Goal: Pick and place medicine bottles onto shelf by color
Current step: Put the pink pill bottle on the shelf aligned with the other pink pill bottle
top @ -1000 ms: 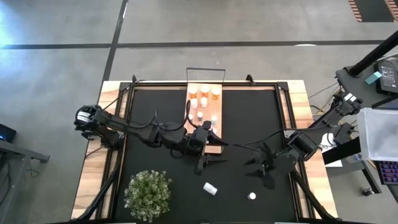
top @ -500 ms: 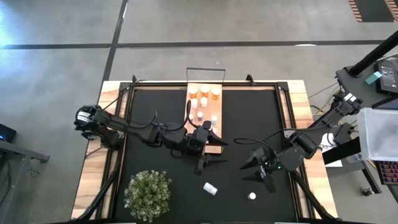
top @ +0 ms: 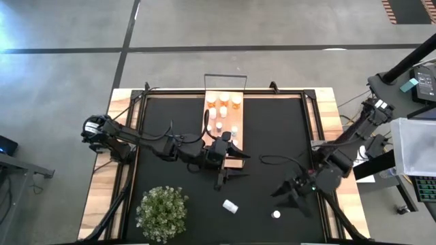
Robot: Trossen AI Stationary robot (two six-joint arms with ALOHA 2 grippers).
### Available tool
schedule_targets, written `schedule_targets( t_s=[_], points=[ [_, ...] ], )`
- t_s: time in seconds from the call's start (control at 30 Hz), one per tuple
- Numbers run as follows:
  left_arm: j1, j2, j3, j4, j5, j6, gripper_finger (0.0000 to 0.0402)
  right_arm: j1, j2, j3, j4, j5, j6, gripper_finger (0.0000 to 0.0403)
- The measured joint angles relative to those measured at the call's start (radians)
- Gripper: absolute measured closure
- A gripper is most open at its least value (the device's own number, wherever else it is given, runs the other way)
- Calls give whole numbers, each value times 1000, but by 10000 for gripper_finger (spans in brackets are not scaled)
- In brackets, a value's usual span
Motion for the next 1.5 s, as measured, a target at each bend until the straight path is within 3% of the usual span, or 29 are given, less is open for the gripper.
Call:
schedule_targets(
  t_s=[0.17,0.33,0.43,0.63,0.87,1.5],
  points=[
    [0,0,0,-1,0,0,130,154,0,0,-92,169,104,200],
    [-1,0,0,-6,0,0,130,343,40,0,-258,441,337,200],
    [-1,0,-1,-6,0,0,130,428,104,0,-322,529,485,200],
    [6,0,-1,-6,0,0,130,501,311,0,-344,544,636,200],
    [12,0,-1,-6,-1,0,130,510,492,0,-337,553,665,200],
    [12,0,-1,-5,-3,-1,130,509,680,-1,-287,542,741,200]
  ],
)
